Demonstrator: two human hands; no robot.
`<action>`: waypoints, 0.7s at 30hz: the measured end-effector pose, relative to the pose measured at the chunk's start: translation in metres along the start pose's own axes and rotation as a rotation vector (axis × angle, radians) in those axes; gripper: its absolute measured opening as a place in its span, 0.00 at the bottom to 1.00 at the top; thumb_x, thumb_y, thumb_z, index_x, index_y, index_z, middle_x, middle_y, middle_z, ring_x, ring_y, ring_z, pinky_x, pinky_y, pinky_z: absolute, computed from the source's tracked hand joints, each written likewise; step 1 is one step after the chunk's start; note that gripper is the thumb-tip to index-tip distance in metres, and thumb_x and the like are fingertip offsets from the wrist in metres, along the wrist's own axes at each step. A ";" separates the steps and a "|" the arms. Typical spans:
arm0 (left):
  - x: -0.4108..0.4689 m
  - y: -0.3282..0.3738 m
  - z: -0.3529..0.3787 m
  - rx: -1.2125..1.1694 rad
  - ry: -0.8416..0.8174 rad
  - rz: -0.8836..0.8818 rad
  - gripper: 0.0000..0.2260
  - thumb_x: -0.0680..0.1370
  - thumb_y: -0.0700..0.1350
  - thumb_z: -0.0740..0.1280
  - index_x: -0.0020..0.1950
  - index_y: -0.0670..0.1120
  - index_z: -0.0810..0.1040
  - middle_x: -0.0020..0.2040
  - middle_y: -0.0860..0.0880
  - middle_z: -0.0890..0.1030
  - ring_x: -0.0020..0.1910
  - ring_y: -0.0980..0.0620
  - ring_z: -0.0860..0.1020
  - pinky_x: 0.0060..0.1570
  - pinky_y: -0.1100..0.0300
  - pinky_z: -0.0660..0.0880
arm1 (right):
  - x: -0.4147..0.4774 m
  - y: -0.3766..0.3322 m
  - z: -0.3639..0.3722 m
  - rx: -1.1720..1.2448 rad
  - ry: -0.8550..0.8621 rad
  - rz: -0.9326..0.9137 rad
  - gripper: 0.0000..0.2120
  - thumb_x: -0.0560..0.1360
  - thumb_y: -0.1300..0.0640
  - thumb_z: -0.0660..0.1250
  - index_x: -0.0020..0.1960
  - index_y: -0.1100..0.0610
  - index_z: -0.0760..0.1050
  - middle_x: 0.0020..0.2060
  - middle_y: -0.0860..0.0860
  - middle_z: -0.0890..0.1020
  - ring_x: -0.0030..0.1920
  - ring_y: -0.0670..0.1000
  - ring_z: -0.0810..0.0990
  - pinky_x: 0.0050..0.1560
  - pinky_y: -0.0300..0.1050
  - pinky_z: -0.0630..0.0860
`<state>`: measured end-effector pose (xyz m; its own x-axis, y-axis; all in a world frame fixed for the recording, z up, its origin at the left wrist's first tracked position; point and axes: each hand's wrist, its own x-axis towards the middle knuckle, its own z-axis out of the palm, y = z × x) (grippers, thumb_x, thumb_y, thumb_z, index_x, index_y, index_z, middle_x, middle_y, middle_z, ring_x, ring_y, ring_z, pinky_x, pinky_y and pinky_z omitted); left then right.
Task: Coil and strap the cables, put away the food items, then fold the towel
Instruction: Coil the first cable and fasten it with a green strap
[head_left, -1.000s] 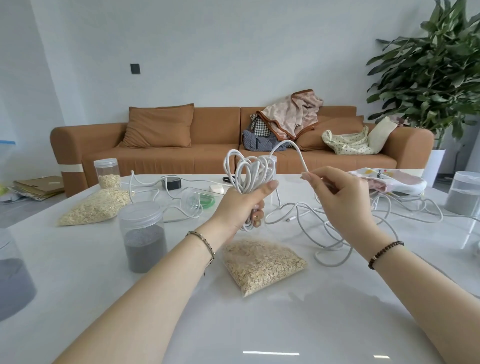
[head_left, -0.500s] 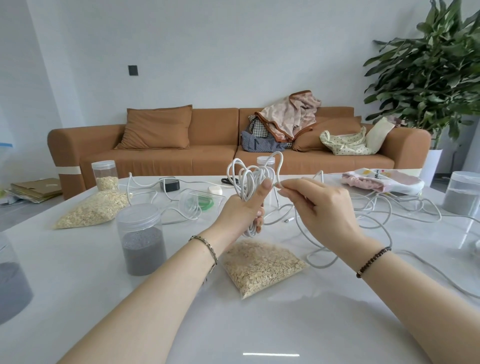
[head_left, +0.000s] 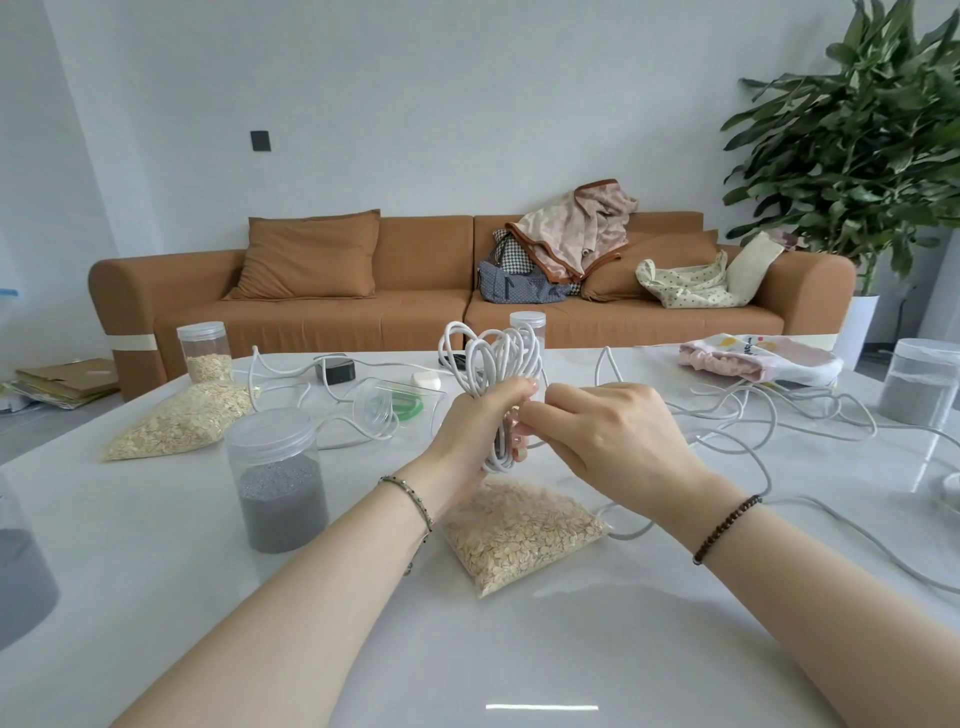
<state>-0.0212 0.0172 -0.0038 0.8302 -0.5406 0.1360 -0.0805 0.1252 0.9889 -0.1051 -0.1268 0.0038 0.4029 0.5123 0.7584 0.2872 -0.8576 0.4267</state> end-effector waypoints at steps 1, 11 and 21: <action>0.000 -0.001 0.000 0.025 0.027 0.015 0.11 0.76 0.49 0.68 0.39 0.43 0.75 0.29 0.47 0.70 0.28 0.50 0.69 0.34 0.57 0.68 | 0.001 -0.002 0.000 0.010 0.015 -0.004 0.05 0.78 0.60 0.69 0.44 0.54 0.79 0.34 0.49 0.71 0.25 0.51 0.63 0.22 0.42 0.61; -0.004 0.008 0.001 -0.348 -0.041 -0.058 0.16 0.80 0.50 0.55 0.47 0.41 0.76 0.31 0.50 0.68 0.28 0.54 0.64 0.32 0.59 0.60 | 0.000 -0.011 0.002 0.122 -0.089 0.017 0.09 0.83 0.57 0.61 0.47 0.56 0.78 0.31 0.47 0.70 0.23 0.53 0.63 0.20 0.43 0.60; -0.011 0.016 0.007 -0.565 -0.052 0.030 0.09 0.81 0.43 0.58 0.41 0.45 0.69 0.32 0.50 0.65 0.28 0.54 0.67 0.27 0.65 0.66 | 0.001 -0.017 0.004 0.191 -0.112 -0.033 0.04 0.81 0.57 0.64 0.47 0.52 0.70 0.32 0.46 0.65 0.25 0.55 0.62 0.20 0.45 0.62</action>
<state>-0.0352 0.0197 0.0111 0.8025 -0.5687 0.1804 0.2160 0.5587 0.8008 -0.1057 -0.1112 -0.0047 0.4815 0.5512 0.6814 0.4569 -0.8214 0.3414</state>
